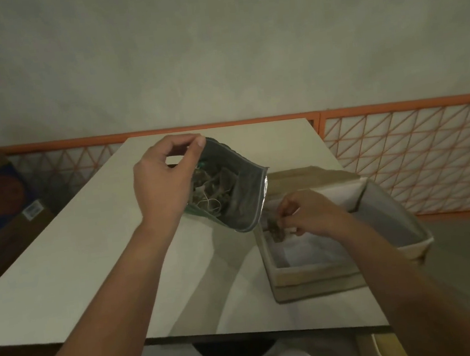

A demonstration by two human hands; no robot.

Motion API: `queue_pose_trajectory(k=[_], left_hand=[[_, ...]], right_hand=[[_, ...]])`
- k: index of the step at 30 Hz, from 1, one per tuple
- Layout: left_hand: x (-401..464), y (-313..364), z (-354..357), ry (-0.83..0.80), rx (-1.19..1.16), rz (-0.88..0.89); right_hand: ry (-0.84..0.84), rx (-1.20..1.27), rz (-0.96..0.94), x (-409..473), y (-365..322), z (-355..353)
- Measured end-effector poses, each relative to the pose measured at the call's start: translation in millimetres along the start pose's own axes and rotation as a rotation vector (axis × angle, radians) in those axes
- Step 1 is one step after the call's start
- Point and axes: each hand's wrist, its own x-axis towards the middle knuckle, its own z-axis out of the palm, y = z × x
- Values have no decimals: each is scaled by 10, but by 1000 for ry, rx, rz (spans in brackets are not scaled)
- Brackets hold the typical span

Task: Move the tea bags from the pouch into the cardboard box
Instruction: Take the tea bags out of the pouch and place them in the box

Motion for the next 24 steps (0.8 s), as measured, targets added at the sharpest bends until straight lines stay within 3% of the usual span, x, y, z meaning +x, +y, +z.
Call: queue_pose_trajectory(k=[4,8,10,12,14,18,24], left_hand=[[-82,-4,-32,-18,-11,-5],[-100,-2,-95,-15,-3,23],[-92,0,-127,-21,-12,11],[-88,6,-162,-23,-14,7],[-96,-1,-208,-41,-14,-21],[-115,-99,-347,-147,-47,-243],[-104,-285,-654,-328,120,-757]], right_hand=[[-3,-77,-26,-8,41,64],[394,118,-215,-148,-166,7],[407,227,-342,-197,-360,53],[361,77,-407,-141,-476,166],[433,-63,-410,-27,-537,256],[622,4,-419,58,-737,326],[646,265,-491,103,-971,602]])
